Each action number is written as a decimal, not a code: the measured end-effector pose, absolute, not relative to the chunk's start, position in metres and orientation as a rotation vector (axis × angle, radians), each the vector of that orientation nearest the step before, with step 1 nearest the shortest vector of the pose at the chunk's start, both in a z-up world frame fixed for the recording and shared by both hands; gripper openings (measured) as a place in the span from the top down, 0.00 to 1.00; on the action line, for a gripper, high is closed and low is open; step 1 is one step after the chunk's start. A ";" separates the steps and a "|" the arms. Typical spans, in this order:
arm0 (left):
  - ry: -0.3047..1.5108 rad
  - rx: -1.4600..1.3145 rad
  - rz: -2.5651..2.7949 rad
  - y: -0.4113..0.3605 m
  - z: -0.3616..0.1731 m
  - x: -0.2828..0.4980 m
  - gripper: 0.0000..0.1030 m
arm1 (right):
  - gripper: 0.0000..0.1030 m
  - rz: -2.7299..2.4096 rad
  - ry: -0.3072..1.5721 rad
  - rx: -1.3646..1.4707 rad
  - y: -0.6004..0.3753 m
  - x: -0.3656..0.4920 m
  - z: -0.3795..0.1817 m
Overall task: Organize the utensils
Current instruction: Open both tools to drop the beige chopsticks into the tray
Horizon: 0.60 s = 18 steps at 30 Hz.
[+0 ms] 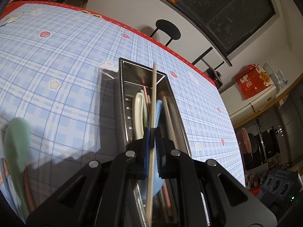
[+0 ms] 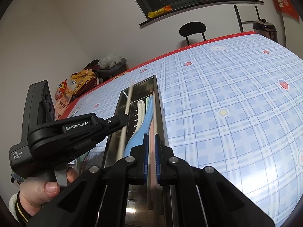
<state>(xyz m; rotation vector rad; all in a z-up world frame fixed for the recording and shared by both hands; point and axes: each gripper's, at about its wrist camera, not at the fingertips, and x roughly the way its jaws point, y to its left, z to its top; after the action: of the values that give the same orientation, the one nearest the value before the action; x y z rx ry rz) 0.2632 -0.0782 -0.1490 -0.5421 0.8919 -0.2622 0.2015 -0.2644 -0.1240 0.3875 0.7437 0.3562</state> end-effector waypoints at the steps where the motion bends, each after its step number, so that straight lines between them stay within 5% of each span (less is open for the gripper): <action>1: 0.892 -0.536 -0.263 -0.079 -0.148 0.263 0.89 | 0.93 0.356 0.741 0.385 -0.264 0.201 -0.123; 7: 0.847 -0.492 -0.263 -0.074 -0.129 0.258 0.80 | 0.84 0.327 0.686 0.340 -0.263 0.195 -0.113; 9: 0.823 -0.464 -0.257 -0.071 -0.121 0.255 0.74 | 0.55 0.297 0.656 0.322 -0.265 0.192 -0.109; 14: 0.742 -0.356 -0.229 -0.059 -0.092 0.240 0.49 | 0.09 0.193 0.559 0.280 -0.272 0.183 -0.097; 18: 0.677 -0.273 -0.184 -0.047 -0.075 0.224 0.21 | 0.05 0.134 0.525 0.251 -0.275 0.180 -0.093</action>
<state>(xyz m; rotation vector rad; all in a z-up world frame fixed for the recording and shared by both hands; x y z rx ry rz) 0.2241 -0.0472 -0.0754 -0.2727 0.6765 -0.1841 0.1802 -0.2752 -0.0929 0.2511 0.5248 0.1342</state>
